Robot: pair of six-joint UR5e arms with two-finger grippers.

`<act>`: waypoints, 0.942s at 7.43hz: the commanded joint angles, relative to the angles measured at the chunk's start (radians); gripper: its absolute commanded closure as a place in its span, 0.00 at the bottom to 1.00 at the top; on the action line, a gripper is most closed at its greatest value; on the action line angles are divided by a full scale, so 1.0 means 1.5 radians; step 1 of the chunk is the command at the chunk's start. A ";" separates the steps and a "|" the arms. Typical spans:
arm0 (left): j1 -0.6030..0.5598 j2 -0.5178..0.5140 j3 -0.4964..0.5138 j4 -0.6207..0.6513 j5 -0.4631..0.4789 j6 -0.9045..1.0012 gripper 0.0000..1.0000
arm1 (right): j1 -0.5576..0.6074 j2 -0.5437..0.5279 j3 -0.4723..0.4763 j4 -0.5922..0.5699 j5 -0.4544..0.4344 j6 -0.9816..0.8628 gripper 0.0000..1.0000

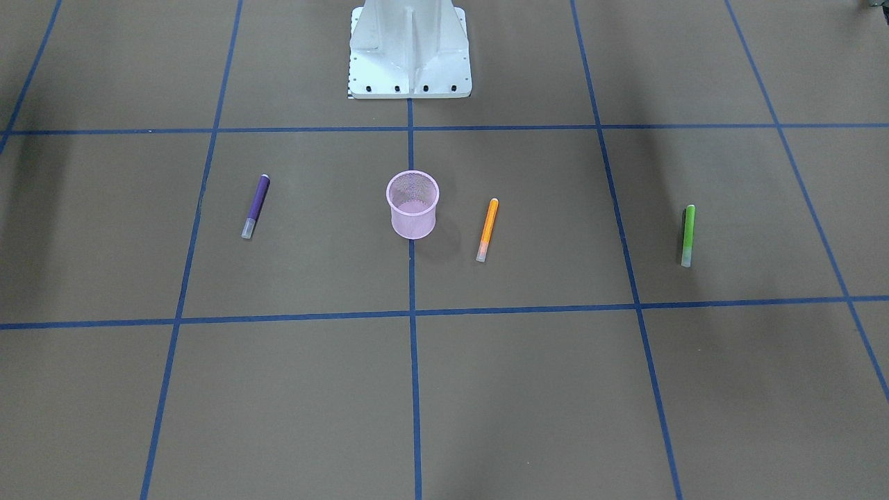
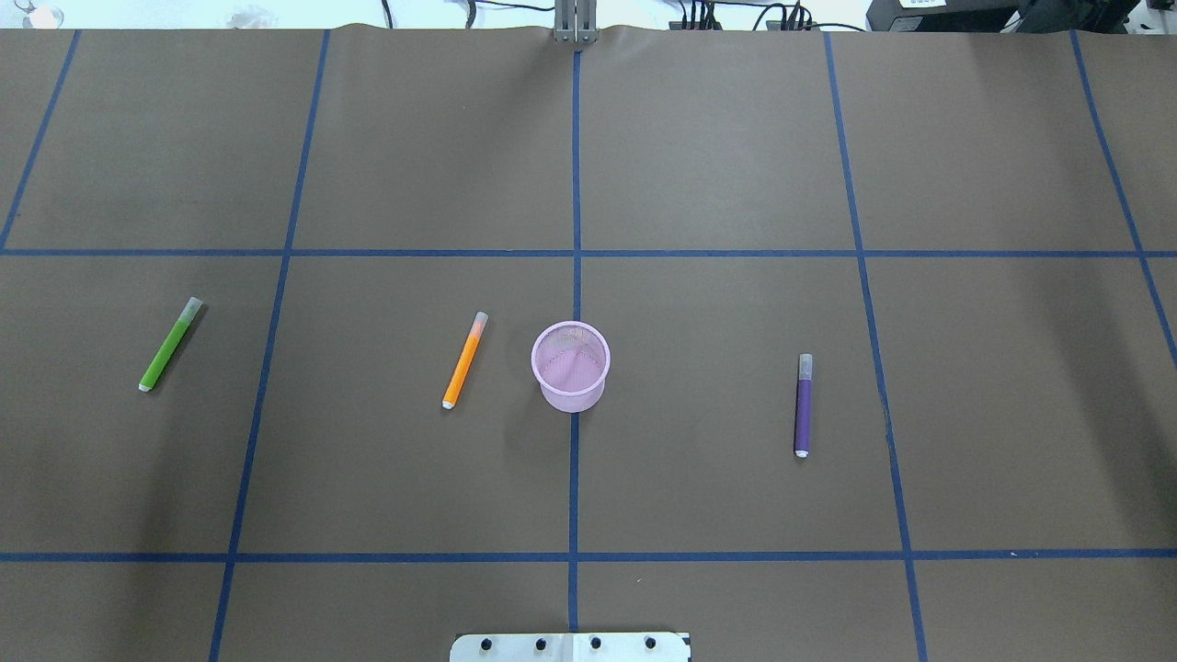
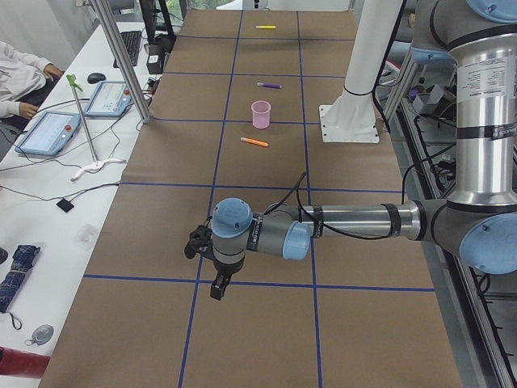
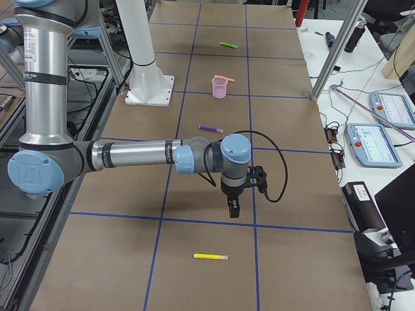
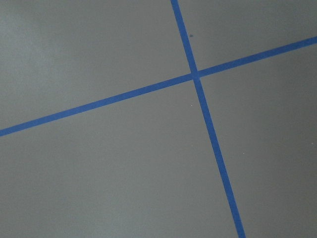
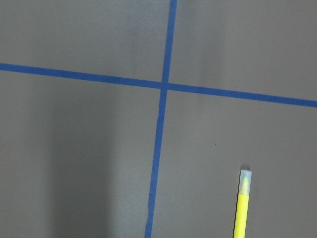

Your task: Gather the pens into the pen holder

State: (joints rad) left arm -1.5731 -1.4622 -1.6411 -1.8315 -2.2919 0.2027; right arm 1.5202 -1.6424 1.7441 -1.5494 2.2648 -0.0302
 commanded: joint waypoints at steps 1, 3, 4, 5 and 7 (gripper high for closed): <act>0.000 -0.003 -0.005 -0.097 0.004 -0.003 0.00 | 0.000 0.015 0.009 0.029 -0.003 0.007 0.00; 0.000 -0.053 0.005 -0.161 0.002 -0.015 0.00 | 0.001 0.018 -0.004 0.070 -0.001 0.009 0.00; 0.000 -0.056 0.006 -0.170 0.001 -0.072 0.00 | 0.001 -0.001 -0.017 0.094 -0.003 0.001 0.00; 0.001 -0.056 0.004 -0.173 -0.001 -0.093 0.00 | 0.001 -0.031 -0.058 0.182 -0.004 -0.011 0.00; 0.001 -0.056 0.004 -0.195 0.000 -0.097 0.00 | 0.001 -0.044 -0.220 0.369 0.000 -0.003 0.00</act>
State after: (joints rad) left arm -1.5726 -1.5453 -1.6351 -2.1076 -2.2924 0.0670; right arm 1.5217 -1.6974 1.5507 -1.1501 2.2620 -0.0520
